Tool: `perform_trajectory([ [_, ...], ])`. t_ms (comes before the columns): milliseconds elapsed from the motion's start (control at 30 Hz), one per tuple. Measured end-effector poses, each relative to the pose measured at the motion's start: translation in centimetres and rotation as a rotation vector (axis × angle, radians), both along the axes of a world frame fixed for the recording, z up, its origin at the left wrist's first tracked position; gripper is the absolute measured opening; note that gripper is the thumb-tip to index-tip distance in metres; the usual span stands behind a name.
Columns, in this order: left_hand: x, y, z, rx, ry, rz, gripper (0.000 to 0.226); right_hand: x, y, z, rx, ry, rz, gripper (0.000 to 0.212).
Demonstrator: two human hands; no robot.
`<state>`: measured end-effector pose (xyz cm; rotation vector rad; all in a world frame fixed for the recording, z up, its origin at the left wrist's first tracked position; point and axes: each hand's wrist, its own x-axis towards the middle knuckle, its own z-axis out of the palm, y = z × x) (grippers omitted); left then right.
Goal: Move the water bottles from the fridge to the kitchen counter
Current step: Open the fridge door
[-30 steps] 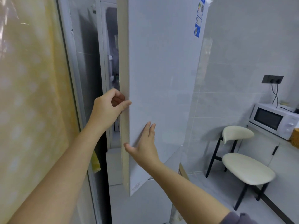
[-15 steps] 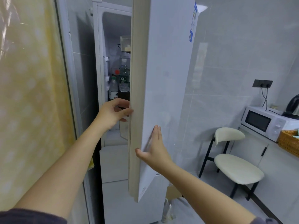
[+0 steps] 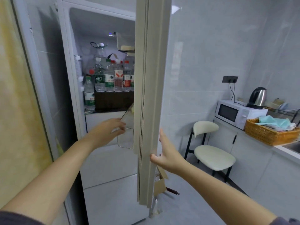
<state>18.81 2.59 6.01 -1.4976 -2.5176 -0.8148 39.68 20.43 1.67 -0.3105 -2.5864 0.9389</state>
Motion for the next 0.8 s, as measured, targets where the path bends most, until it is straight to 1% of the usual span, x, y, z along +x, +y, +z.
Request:
perform_trajectory([
  [100, 1.4, 1.2, 0.1, 0.008, 0.062, -0.050, 0.032, 1.6, 1.6, -0.2, -0.023, 0.021, 0.006, 0.095],
  [200, 2.7, 2.7, 0.0, -0.004, 0.127, -0.119, 0.026, 4.0, 2.5, 0.6, -0.018, 0.042, 0.029, 0.071],
  [267, 3.6, 3.8, 0.1, -0.032, 0.152, -0.165, 0.023, 5.7, 3.3, 1.0, -0.011, 0.008, 0.015, 0.060],
  [367, 5.1, 5.8, 0.3, -0.080, 0.207, -0.233, 0.023, 7.5, 5.6, 0.6, 0.011, -0.010, -0.071, 0.034],
  [400, 5.7, 6.5, 0.4, -0.086, 0.217, -0.255, 0.024, 8.1, 6.4, 0.3, 0.013, -0.025, -0.097, 0.033],
  [500, 7.4, 8.8, 0.2, -0.041, 0.234, -0.322, 0.022, 9.8, 8.8, -0.1, 0.019, -0.057, -0.150, 0.047],
  [633, 9.2, 11.5, -0.3, -0.002, 0.245, -0.341, 0.024, 11.4, 12.1, -0.7, 0.006, -0.072, -0.249, 0.045],
  [700, 10.1, 13.1, -0.5, -0.013, 0.243, -0.333, 0.022, 12.2, 13.3, -0.6, -0.008, -0.093, -0.280, 0.041],
  [800, 11.3, 15.2, -0.6, -0.025, 0.217, -0.330, 0.020, 13.0, 15.1, -0.8, 0.005, -0.101, -0.340, 0.022],
])
